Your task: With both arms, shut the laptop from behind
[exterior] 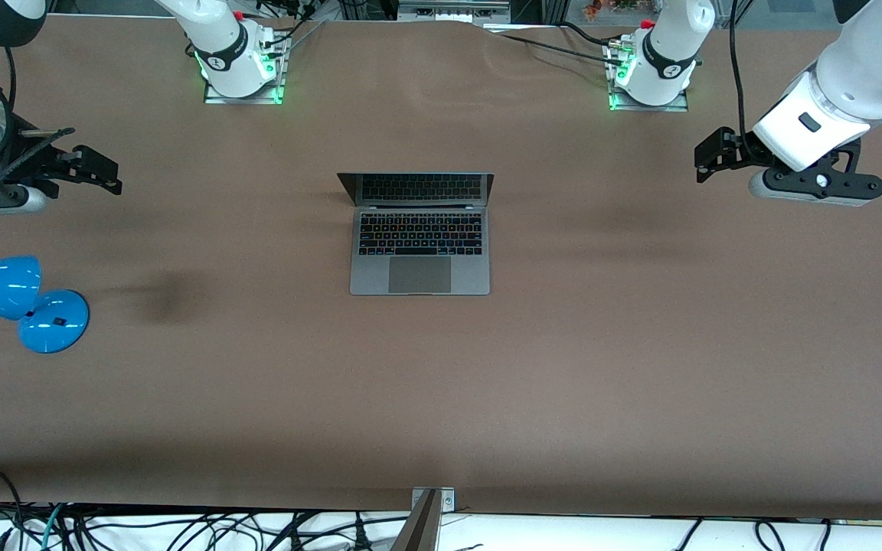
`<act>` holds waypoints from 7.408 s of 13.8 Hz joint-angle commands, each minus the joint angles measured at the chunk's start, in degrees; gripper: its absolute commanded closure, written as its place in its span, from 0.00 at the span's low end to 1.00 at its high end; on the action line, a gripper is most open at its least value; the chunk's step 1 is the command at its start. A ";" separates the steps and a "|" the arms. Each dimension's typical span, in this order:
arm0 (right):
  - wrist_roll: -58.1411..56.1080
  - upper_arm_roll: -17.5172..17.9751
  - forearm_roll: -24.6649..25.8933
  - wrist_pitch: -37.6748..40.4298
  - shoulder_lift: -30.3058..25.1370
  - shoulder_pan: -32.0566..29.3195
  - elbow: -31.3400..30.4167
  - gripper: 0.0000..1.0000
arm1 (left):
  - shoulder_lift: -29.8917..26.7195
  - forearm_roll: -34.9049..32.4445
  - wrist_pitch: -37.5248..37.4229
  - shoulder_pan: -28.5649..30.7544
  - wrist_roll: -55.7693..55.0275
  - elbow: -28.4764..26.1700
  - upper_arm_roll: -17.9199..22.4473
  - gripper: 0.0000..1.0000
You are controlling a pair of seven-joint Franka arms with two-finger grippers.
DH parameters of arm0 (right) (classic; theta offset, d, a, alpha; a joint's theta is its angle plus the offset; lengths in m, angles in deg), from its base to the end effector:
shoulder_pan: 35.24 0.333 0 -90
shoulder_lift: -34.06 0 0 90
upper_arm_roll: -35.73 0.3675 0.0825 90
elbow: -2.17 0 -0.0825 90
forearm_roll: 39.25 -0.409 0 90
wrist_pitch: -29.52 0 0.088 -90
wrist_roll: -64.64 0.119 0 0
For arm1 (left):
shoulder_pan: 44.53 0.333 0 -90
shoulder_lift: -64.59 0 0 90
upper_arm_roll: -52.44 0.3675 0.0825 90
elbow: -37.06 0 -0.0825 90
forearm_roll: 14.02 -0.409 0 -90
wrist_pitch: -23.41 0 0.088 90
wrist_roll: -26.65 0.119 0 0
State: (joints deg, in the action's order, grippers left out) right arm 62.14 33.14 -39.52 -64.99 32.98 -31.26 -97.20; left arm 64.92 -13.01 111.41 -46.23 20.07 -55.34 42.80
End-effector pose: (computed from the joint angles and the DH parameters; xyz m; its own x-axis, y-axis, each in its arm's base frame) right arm 0.5720 0.0142 0.6001 0.9956 0.0675 -0.0656 0.0671 -0.9977 -0.0084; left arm 0.5634 -0.1149 0.6372 0.9930 -0.0830 -0.0840 -0.0825 -0.9965 0.0090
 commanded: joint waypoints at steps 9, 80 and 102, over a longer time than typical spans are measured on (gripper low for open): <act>0.22 0.30 0.18 -0.15 -0.77 -0.37 -0.65 0.00 | 1.69 1.01 -0.02 1.25 -0.36 0.20 0.15 0.00; 23.86 19.02 -11.33 -17.46 31.92 8.77 5.05 0.95 | 36.84 2.68 31.70 -11.14 -44.40 -0.59 -17.88 1.00; 20.96 17.88 -11.42 -24.49 43.62 9.03 12.89 0.95 | 43.44 -2.07 37.68 -11.23 -44.84 1.34 -17.34 1.00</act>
State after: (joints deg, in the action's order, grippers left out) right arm 83.97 51.13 -51.48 -89.35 75.34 -22.46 -86.08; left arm 106.73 -13.13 148.62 -56.81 -24.38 -56.12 25.32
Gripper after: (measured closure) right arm 0.947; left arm 0.991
